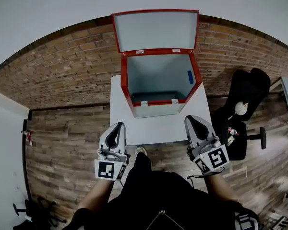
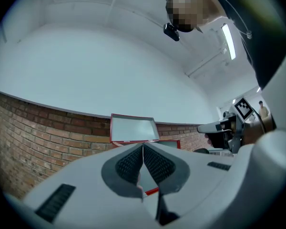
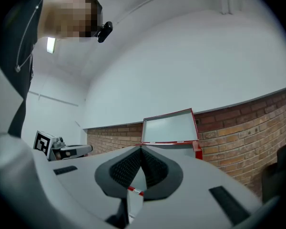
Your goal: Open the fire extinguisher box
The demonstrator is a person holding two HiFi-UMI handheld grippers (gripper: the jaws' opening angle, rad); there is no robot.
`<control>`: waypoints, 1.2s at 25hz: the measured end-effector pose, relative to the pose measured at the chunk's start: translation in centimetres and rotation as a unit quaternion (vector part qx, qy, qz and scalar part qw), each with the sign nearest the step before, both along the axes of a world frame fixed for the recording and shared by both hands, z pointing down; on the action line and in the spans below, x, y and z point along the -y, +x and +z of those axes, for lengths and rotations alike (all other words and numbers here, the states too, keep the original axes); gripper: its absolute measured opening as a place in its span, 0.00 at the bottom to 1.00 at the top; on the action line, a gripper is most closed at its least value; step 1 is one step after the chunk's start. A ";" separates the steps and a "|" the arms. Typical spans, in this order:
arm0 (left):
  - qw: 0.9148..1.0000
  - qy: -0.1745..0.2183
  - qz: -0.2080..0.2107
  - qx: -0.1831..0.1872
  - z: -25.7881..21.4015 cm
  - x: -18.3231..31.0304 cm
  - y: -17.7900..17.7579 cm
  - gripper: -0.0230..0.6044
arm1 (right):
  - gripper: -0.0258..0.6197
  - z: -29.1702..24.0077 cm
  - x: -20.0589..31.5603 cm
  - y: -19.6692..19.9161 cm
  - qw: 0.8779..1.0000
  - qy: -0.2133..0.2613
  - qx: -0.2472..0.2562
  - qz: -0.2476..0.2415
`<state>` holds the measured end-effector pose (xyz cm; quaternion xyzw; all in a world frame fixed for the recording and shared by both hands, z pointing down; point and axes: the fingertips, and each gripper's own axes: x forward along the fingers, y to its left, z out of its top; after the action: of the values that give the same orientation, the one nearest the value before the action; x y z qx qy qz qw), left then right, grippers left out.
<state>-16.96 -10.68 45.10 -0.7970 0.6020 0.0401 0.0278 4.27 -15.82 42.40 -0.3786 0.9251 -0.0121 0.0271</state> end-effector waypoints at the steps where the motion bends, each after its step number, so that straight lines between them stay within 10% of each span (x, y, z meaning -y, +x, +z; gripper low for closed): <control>1: 1.000 -0.003 -0.007 -0.003 0.3 -0.9 0.8 0.12 | 0.07 0.6 -0.7 0.7 1.000 -0.004 -0.002 -0.002; 16: 0.999 -0.039 -0.027 0.008 1.4 -15.3 11.7 0.12 | 0.07 6.4 -14.6 6.6 0.994 -0.095 -0.034 -0.052; 30: 0.998 -0.059 -0.021 0.022 1.8 -18.0 7.5 0.12 | 0.07 3.1 -18.1 1.1 0.997 -0.052 -0.048 -0.024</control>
<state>-9.49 7.28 46.91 -0.7854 0.6188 -0.0132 -0.0054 5.41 2.33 45.54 -0.3573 0.9322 -0.0430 -0.0377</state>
